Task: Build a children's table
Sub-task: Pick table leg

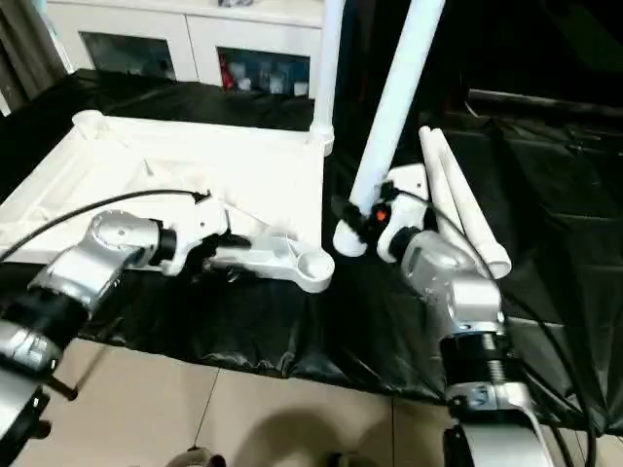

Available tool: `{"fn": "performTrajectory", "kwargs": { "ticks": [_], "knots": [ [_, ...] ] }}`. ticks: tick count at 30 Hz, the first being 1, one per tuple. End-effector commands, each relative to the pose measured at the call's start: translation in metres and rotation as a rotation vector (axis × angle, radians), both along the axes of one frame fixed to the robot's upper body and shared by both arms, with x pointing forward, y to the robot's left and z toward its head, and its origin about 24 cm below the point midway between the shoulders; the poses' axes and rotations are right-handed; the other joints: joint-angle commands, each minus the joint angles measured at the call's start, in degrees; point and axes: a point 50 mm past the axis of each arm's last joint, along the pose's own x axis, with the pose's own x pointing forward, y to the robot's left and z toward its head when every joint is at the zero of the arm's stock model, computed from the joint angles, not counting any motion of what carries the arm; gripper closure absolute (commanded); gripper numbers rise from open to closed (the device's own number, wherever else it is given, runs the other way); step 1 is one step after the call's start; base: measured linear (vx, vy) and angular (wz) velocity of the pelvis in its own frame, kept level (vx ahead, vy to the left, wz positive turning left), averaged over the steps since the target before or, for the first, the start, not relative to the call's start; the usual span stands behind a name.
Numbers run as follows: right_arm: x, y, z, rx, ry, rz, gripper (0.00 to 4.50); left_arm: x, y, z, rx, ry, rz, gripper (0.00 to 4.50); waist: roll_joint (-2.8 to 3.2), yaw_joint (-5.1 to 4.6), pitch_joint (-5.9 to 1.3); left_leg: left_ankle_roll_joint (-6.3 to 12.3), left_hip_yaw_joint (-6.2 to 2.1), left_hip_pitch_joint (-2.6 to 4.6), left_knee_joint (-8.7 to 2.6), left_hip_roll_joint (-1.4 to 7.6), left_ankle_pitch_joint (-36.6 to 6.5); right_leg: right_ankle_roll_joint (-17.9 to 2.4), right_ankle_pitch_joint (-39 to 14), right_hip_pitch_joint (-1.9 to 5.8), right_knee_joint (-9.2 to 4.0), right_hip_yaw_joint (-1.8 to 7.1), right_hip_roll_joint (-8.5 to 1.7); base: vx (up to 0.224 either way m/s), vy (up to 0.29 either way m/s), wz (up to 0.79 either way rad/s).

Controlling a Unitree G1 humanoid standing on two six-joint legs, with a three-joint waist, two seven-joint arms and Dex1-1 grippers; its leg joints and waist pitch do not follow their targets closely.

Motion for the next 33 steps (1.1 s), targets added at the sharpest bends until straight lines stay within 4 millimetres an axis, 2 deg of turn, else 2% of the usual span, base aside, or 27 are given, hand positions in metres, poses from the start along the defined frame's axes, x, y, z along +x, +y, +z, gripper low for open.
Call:
{"fn": "performTrajectory", "kwargs": {
  "ticks": [1,3,4,7,9,10,11,16,19,25,33],
  "knots": [
    [-0.004,0.001,0.003,-0.02,-0.025,0.026,2.61,0.005,-0.001,0.004,0.019,-0.012,-0.024,1.67,0.39,-0.01,-5.55,-0.9,0.1,1.23,-4.12,0.61,-13.0,-10.9,-15.51,3.71,-3.65,2.73,-2.8,0.0,0.0,0.0],
    [-0.006,0.001,0.001,-0.026,-0.024,0.028,2.61,0.009,-0.001,0.004,0.039,-0.028,-0.019,1.67,0.38,0.01,-5.39,-0.62,0.12,1.19,-4.19,0.59,-13.16,-10.83,-15.89,3.66,-3.86,2.72,-2.74,0.0,0.0,0.0],
    [-0.006,0.001,0.001,-0.024,-0.023,0.026,2.61,0.01,-0.001,0.004,0.046,-0.036,-0.015,1.67,0.65,0.02,-5.46,-0.78,0.03,1.24,-4.16,0.57,-13.63,-10.84,-16.5,3.73,-3.93,2.67,-2.79,0.0,0.0,0.0],
    [-0.007,0.002,0.0,-0.026,-0.021,0.034,2.61,0.015,-0.004,0.004,0.046,-0.055,-0.002,1.94,0.43,0.03,-5.49,-0.76,-0.01,1.14,-4.12,0.59,-13.83,-11.08,-16.65,3.92,-3.93,2.67,-2.88,0.0,0.0,0.0],
    [-0.01,0.005,0.0,-0.026,-0.022,0.061,2.61,0.014,-0.006,0.004,0.015,0.001,-0.017,2.12,0.3,0.15,-5.54,-0.39,0.1,1.21,-4.02,0.51,-13.56,-11.38,-16.88,3.87,-4.04,2.67,-2.9,0.0,0.0,0.0],
    [-0.011,0.006,0.0,-0.025,-0.022,0.072,2.61,0.014,-0.006,0.004,0.017,0.014,-0.022,2.22,0.66,0.13,-5.49,-0.27,0.03,1.15,-4.07,0.62,-13.41,-11.75,-16.29,3.88,-3.98,2.7,-2.89,0.0,0.0,0.0],
    [-0.011,0.006,0.0,-0.025,-0.022,0.072,2.61,0.014,-0.006,0.004,0.017,0.014,-0.022,2.32,0.51,0.16,-5.51,-0.14,0.02,1.15,-4.05,0.6,-13.46,-11.85,-15.89,3.96,-3.92,2.66,-2.85,0.0,0.0,0.0],
    [-0.012,0.007,0.002,-0.031,-0.03,0.095,2.61,0.017,-0.004,0.001,0.049,0.034,-0.013,2.78,0.82,-0.06,-5.59,-0.01,0.0,1.35,-3.97,0.47,-14.23,-12.04,-16.02,3.89,-4.16,2.57,-2.68,0.0,0.0,0.0],
    [-0.012,0.007,0.003,-0.033,-0.033,0.098,2.61,0.017,-0.003,-0.001,0.058,0.041,-0.01,2.86,0.81,0.06,-5.6,0.03,-0.11,1.31,-4.03,0.63,-14.27,-12.42,-15.81,4.01,-4.04,2.57,-2.85,0.0,0.0,0.0],
    [-0.013,0.006,0.005,-0.042,-0.036,0.115,2.61,0.018,-0.002,-0.002,0.067,0.044,-0.004,3.28,0.59,0.14,-5.65,0.63,-0.04,1.21,-3.94,0.64,-13.38,-12.89,-15.08,4.1,-3.93,2.58,-2.89,0.0,0.0,0.0],
    [-0.012,0.006,0.008,-0.049,-0.041,0.137,2.61,0.017,0.0,-0.004,0.078,0.07,-0.005,3.94,0.18,0.18,-5.59,0.99,0.0,1.2,-3.96,0.66,-12.86,-12.19,-16.64,4.01,-4.15,2.55,-2.95,0.0,0.0,0.0]
  ]
}}
